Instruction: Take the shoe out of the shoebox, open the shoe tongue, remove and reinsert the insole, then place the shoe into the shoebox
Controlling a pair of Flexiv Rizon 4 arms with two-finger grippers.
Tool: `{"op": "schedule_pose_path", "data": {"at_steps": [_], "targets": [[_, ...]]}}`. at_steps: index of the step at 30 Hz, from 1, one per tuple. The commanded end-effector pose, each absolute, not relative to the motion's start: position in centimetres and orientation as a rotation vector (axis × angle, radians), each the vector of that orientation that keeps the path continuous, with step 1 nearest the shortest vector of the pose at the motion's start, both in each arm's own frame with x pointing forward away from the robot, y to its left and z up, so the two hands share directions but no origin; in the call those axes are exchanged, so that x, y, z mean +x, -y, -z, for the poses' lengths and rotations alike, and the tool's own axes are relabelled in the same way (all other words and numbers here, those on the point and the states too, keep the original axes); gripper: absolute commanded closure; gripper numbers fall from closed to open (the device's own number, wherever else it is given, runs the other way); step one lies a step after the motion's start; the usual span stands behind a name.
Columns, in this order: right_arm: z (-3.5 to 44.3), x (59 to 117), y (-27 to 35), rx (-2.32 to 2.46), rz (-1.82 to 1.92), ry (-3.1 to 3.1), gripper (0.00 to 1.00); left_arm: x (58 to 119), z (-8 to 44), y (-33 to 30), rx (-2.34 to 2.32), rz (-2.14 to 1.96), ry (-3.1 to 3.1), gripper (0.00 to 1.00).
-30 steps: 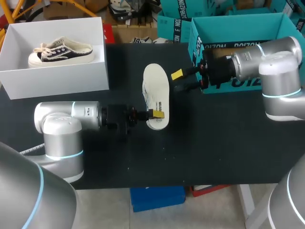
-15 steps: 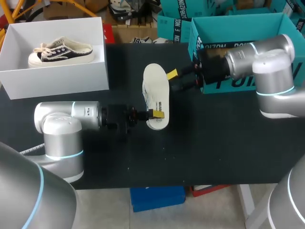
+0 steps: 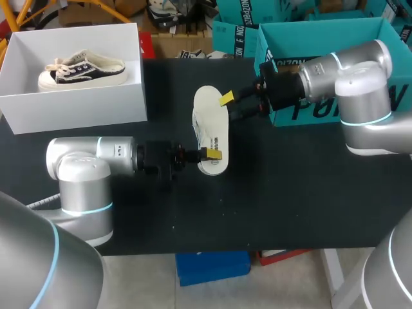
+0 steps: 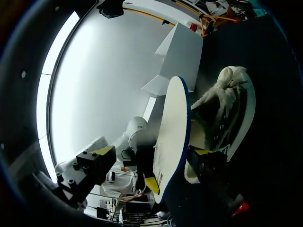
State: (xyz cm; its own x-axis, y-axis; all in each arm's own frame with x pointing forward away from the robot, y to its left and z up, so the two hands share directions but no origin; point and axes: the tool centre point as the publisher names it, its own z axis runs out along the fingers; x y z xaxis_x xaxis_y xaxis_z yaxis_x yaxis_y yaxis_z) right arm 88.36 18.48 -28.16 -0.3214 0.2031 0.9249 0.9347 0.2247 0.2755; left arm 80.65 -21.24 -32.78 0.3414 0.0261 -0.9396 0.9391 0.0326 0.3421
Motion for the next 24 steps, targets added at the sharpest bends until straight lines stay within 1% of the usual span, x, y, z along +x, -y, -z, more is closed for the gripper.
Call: {"op": "schedule_pose_path", "data": {"at_steps": [1,13,14,19,21,22,23,24], "targets": [[29.0,89.1,-19.3,-1.059,1.147,1.693,0.0,80.5,32.8,21.3,1.343,0.908,-0.982,1.0],[29.8,89.2,-19.9,-1.056,1.131,1.685,0.0,80.5,32.8,21.3,1.343,0.908,-0.982,1.0],[29.9,89.1,-19.9,-1.057,1.13,1.683,0.01,80.5,32.8,21.3,1.343,0.908,-0.982,1.0],[30.4,88.9,-20.1,-1.062,1.128,1.671,0.15,80.5,32.8,21.3,1.343,0.908,-0.982,1.0],[30.5,88.9,-20.1,-1.063,1.128,1.667,0.27,80.5,32.8,21.3,1.343,0.908,-0.982,1.0],[30.6,88.8,-20.1,-1.064,1.128,1.666,0.32,80.5,32.8,21.3,1.343,0.908,-0.982,1.0],[30.6,88.8,-20.2,-1.064,1.129,1.664,0.44,80.5,32.8,21.3,1.343,0.908,-0.982,1.0],[30.7,88.8,-20.2,-1.065,1.129,1.663,0.51,80.5,32.8,21.3,1.343,0.908,-0.982,1.0]]}}
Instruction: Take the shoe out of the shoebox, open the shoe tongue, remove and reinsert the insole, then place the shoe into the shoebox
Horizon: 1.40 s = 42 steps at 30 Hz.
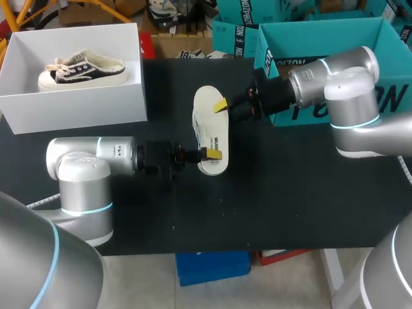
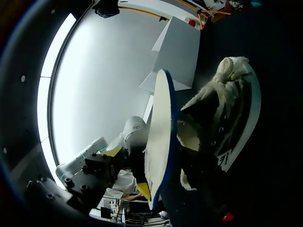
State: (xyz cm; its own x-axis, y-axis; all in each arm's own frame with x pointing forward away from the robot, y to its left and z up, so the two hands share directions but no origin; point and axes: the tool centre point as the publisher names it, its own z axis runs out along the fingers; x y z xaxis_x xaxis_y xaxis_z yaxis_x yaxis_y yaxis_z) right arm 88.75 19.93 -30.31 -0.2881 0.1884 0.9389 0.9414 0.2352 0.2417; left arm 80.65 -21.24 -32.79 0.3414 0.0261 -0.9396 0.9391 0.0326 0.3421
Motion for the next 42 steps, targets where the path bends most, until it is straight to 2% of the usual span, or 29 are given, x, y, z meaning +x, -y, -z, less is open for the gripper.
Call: {"op": "schedule_pose_path", "data": {"at_steps": [1,2,5,7,9,10,19,20,21,22,23,42], "targets": [[30.69,88.83,-20.26,-1.065,1.129,1.662,0.53,80.53,32.78,21.3,1.343,0.908,-0.982,1.0],[30.74,88.83,-20.3,-1.065,1.129,1.661,0.54,80.53,32.78,21.3,1.343,0.908,-0.982,1.0],[30.82,88.85,-20.34,-1.066,1.129,1.658,0.71,80.53,32.78,21.3,1.343,0.908,-0.982,1.0],[30.83,88.86,-20.36,-1.067,1.128,1.658,0.78,80.53,32.78,21.3,1.343,0.908,-0.982,1.0],[30.84,88.88,-20.37,-1.068,1.128,1.658,0.89,80.53,32.78,21.3,1.343,0.908,-0.982,1.0],[30.84,88.89,-20.38,-1.068,1.127,1.659,0.99,80.53,32.78,21.3,1.343,0.908,-0.982,1.0],[30.88,88.91,-20.47,-1.064,1.123,1.659,1.0,80.53,32.78,21.3,1.343,0.908,-0.982,1.0],[30.91,88.88,-20.51,-1.056,1.123,1.657,0.85,80.58,32.81,21.3,1.341,0.911,-0.985,0.0],[30.93,88.85,-20.55,-1.054,1.123,1.657,0.54,80.59,32.82,21.3,1.337,0.913,-0.985,0.0],[30.95,88.83,-20.57,-1.047,1.121,1.658,0.54,80.6,32.81,21.28,1.337,0.913,-0.984,0.0],[30.97,88.81,-20.58,-1.042,1.12,1.661,1.0,80.6,32.81,21.27,1.337,0.913,-0.984,0.0],[30.78,88.8,-20.59,-1.054,1.123,1.666,1.0,80.83,32.44,20.87,1.342,0.873,-1.059,0.0]]}}
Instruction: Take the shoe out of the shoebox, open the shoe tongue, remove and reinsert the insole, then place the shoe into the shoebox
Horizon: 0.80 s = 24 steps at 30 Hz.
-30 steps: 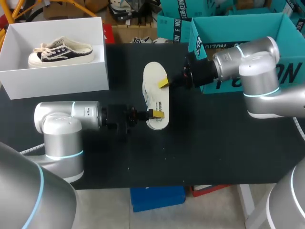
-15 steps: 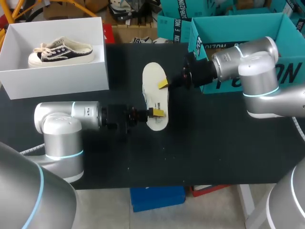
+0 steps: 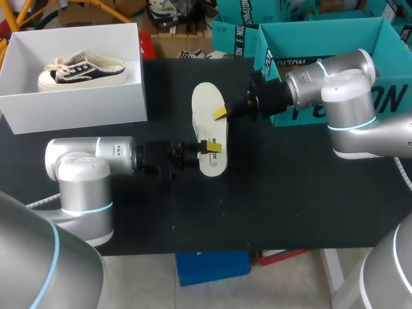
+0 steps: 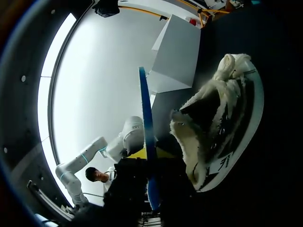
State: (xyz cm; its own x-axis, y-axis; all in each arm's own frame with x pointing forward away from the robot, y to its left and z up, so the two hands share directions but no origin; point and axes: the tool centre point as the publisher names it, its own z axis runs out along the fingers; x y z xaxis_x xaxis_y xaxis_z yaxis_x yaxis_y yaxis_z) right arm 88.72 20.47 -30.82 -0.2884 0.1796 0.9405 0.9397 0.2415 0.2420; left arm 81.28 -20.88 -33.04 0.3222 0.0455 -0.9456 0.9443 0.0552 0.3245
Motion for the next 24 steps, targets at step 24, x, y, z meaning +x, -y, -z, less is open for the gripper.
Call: {"op": "schedule_pose_path", "data": {"at_steps": [24], "targets": [[30.6,88.7,-20.9,-1.043,1.117,1.672,1.0,80.5,28.9,17.9,1.418,0.698,-1.306,0.0]]}}
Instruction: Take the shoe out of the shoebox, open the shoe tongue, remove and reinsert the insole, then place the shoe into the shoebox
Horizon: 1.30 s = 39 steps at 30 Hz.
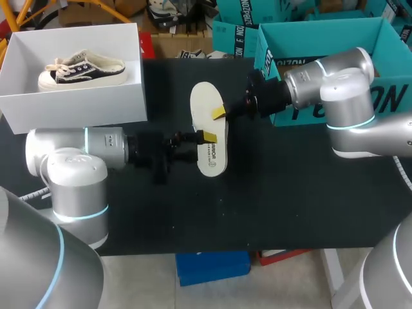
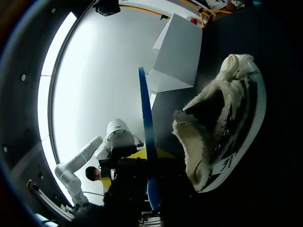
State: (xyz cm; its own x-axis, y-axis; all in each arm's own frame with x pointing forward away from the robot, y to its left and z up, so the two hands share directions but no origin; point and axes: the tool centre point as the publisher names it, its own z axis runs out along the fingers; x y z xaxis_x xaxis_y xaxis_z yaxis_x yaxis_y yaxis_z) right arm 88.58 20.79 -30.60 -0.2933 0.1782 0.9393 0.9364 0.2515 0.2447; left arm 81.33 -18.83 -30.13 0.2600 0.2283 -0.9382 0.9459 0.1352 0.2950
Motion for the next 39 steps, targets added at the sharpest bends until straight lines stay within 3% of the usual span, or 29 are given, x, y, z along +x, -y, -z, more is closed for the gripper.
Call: {"op": "schedule_pose_path", "data": {"at_steps": [1,18,39], "targets": [[30.6,88.7,-20.9,-1.043,1.117,1.672,1.0,80.5,28.6,17.5,1.438,0.674,-1.332,0.0],[30.6,88.7,-20.9,-1.043,1.117,1.672,1.0,79.5,22.6,13.5,1.8,0.337,-1.527,0.0],[30.6,88.7,-20.9,-1.043,1.117,1.672,1.0,78.9,20.0,16.2,2.058,0.166,-1.61,0.0]]}}
